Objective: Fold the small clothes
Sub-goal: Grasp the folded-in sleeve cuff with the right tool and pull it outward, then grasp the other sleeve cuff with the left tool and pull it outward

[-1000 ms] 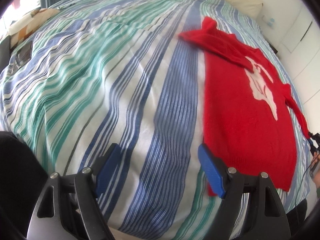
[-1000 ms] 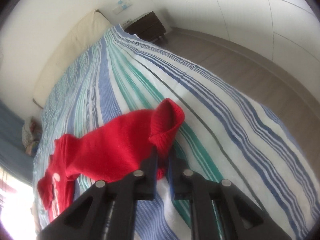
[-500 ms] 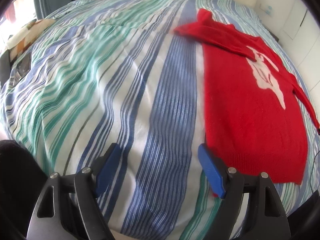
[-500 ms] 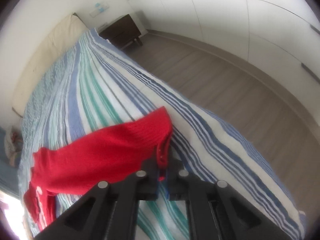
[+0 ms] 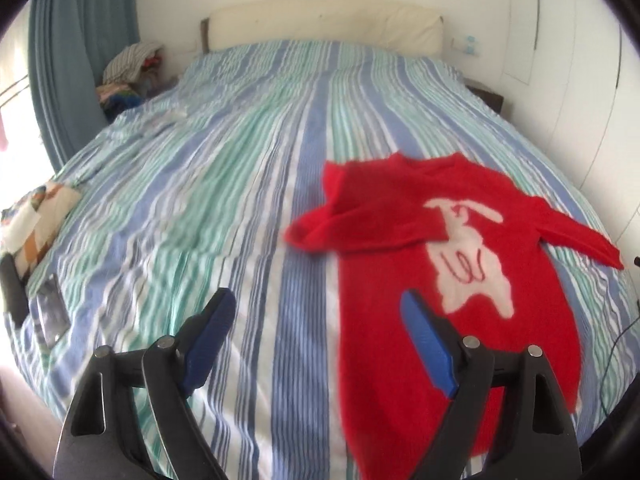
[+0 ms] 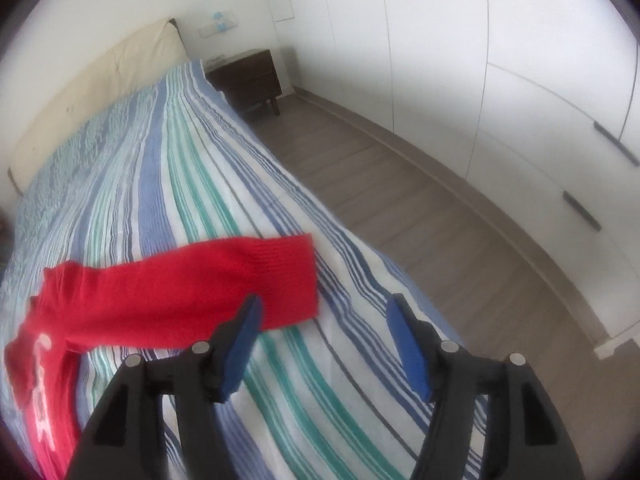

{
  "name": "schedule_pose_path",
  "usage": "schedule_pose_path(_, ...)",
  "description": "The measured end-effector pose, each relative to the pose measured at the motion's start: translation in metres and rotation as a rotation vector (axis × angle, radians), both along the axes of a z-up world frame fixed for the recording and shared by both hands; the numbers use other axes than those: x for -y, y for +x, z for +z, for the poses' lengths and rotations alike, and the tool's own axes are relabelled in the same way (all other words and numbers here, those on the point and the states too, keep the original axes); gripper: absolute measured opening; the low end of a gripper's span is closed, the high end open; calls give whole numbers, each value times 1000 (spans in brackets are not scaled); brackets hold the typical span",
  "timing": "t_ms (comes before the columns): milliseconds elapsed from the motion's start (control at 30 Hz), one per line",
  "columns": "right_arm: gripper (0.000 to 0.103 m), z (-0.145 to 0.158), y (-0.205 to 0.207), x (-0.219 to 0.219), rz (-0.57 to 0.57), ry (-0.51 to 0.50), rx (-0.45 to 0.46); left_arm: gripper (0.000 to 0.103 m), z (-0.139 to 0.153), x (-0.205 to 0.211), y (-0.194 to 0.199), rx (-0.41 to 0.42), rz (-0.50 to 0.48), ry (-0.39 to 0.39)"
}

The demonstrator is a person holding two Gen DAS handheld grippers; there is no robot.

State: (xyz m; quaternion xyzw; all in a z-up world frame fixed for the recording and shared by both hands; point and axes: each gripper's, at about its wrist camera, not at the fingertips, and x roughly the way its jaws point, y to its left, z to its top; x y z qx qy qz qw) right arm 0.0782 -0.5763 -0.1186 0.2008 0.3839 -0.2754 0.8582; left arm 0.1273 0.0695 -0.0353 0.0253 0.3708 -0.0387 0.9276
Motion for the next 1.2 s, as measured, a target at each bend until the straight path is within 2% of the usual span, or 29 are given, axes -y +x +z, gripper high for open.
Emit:
schedule_pose_path(33,64,9,-10,-10,17,-30,12,87,3,10,16,11,-42,1)
schedule_pose_path(100,64,23,-24,-38,85,-52,38,87,-6,36,55,-37,-175,1)
schedule_pose_path(167,64,28,-36,-68,169,-18,63,87,-30,70,87,-118,-297,54)
schedule_pose_path(200,64,28,-39,-84,213,8,72,83,-45,86,102,-155,-346,100)
schedule_pose_path(267,64,22,-44,-118,283,53,83,77,-72,113,125,-201,-389,202)
schedule_pose_path(333,64,15,-48,-149,342,88,89,75,-97,129,145,-246,-411,260)
schedule_pose_path(400,64,9,-53,-177,389,99,95,75,-114,142,158,-280,-425,282)
schedule_pose_path(467,64,3,-56,-202,434,84,95,74,-128,147,168,-296,-417,268)
schedule_pose_path(500,64,0,-58,-214,448,68,93,68,-133,145,169,-303,-402,232)
schedule_pose_path(533,64,-3,-60,-222,460,61,92,39,-134,142,173,-308,-378,186)
schedule_pose_path(567,64,-6,-60,-227,470,60,91,17,-133,136,176,-316,-338,155)
schedule_pose_path(600,64,-8,-62,-232,474,58,90,4,-126,128,179,-330,-297,114)
schedule_pose_path(667,64,-10,-64,-238,484,44,89,3,-96,98,178,-301,-233,-44)
schedule_pose_path(733,64,-9,-68,-243,489,17,93,2,-58,54,174,-222,-139,-124)
schedule_pose_path(800,64,-8,-70,-245,496,-8,98,2,-27,-8,172,-174,-8,-220)
schedule_pose_path(867,64,-9,-69,-243,492,-7,99,2,-10,-78,171,-138,149,-283)
schedule_pose_path(900,64,-10,-69,-242,487,-1,102,2,-6,-110,168,-124,225,-280)
schedule_pose_path(1033,64,-15,-68,-242,483,12,93,2,-21,-216,154,-142,478,-286)
schedule_pose_path(1133,64,-17,-66,-247,496,4,83,2,-47,-245,137,-172,562,-278)
schedule_pose_path(1200,64,-18,-66,-251,508,-11,77,2,-64,-253,129,-197,589,-317)
